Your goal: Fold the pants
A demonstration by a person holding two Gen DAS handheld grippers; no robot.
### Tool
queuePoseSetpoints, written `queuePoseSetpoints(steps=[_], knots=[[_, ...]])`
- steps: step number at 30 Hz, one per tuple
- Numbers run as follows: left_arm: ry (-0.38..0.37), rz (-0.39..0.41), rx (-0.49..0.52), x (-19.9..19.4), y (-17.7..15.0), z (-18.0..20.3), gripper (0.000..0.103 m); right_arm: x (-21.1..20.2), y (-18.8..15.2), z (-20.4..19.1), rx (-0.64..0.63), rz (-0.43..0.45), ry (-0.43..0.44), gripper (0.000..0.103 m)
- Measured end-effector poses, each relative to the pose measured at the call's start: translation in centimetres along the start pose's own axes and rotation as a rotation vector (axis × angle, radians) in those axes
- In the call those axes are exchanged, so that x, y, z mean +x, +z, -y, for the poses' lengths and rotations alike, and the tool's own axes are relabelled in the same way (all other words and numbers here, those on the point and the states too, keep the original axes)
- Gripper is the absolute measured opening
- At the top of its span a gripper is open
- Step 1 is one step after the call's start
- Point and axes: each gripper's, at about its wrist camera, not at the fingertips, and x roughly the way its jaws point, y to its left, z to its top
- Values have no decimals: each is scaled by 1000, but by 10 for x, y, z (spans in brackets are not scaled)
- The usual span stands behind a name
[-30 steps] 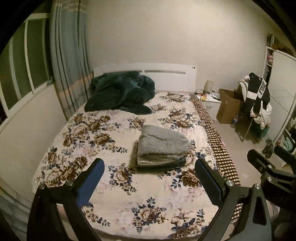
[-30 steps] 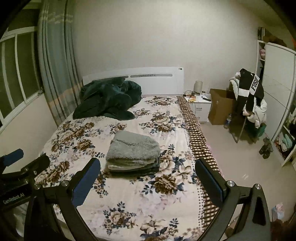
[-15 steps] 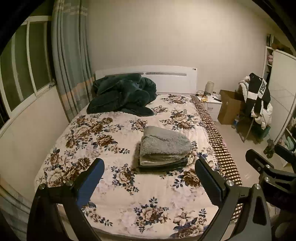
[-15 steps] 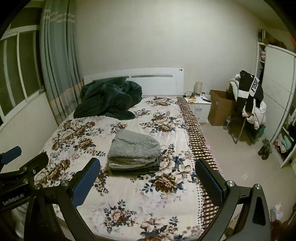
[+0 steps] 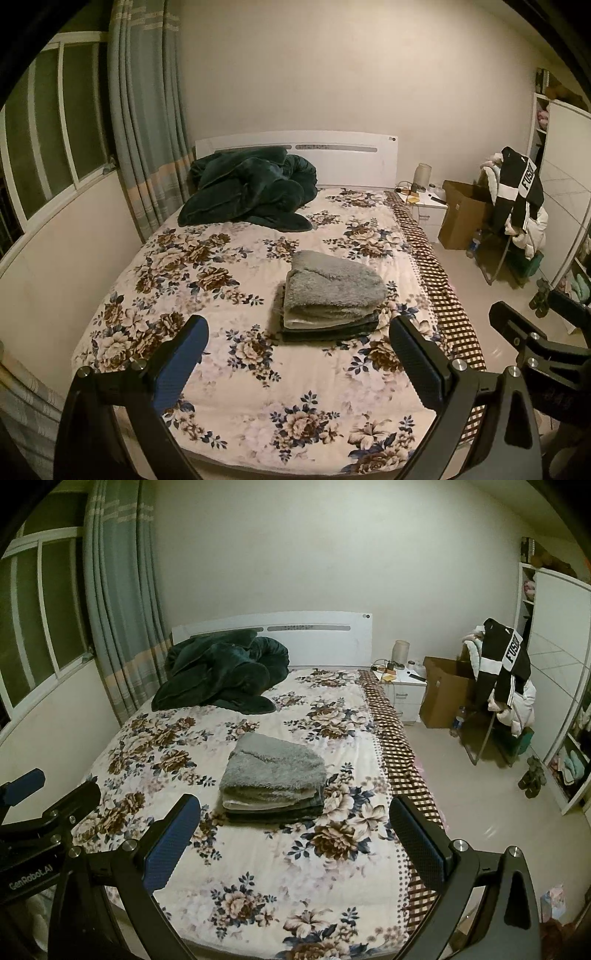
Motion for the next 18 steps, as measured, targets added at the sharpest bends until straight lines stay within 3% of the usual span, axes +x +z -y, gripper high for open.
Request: queuePoseSetpoints(steps=[18], knots=[[26,15,-6,-12,-5,-4,100,1,-1,-1,0,1,4,103]])
